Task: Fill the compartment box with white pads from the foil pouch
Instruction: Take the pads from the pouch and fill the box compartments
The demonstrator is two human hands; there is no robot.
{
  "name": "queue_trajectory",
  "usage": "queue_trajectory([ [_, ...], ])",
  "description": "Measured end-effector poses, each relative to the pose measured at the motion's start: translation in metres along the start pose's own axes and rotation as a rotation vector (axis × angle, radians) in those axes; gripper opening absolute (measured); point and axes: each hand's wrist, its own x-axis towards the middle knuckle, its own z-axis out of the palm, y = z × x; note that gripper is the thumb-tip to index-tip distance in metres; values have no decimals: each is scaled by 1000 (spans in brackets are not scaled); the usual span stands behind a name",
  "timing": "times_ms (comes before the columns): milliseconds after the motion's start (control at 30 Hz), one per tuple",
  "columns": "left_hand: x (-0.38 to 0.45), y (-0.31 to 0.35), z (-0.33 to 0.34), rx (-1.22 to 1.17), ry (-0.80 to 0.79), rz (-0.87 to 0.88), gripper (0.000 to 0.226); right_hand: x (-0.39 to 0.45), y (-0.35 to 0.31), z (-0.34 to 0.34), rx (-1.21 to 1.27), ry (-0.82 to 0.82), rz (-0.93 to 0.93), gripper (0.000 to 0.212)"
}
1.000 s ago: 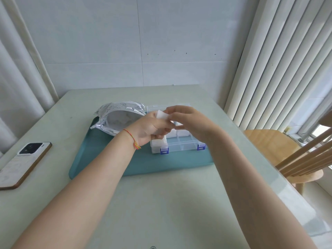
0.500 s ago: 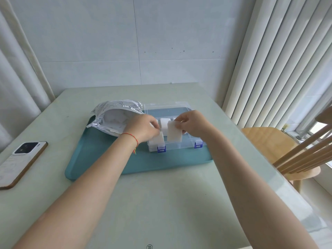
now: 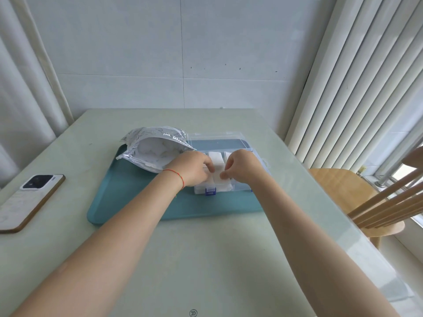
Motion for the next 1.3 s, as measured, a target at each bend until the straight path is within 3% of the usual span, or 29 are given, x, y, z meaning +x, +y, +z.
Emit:
queue_trajectory([
  [233, 0, 14, -4, 322, -276, 34, 39, -3, -1, -4, -2, -92, -11, 17],
  [500, 1, 17, -3, 339, -272, 17, 36, -4, 1, -5, -100, -42, -52, 23],
  [633, -2, 17, -4, 335, -283, 9, 37, -9, -8, -8, -156, -154, -41, 45],
  [733, -6, 16, -5, 256, -248, -6, 37, -11, -15, -12, -181, -116, -33, 44],
  [833, -13, 1, -12, 161, -84, 35, 35, -9, -33, -14, -83, 58, -75, 38],
  [967, -32, -40, -21, -51, 437, -8, 21, -7, -65, -3, -20, 132, -189, 35],
  [1033, -44, -65, -26, -48, 717, -113, 15, -7, -81, 7, 5, 141, -227, 35],
  [1100, -54, -93, -30, 10, 879, -214, 16, -7, -98, 19, 15, 139, -251, 31],
  [1200, -62, -125, -27, -2, 815, -292, 25, -3, -115, 35, 21, 117, -272, 24],
  [1300, -63, -137, -22, -168, 680, -305, 28, 5, -132, 48, -6, 83, -301, 30],
])
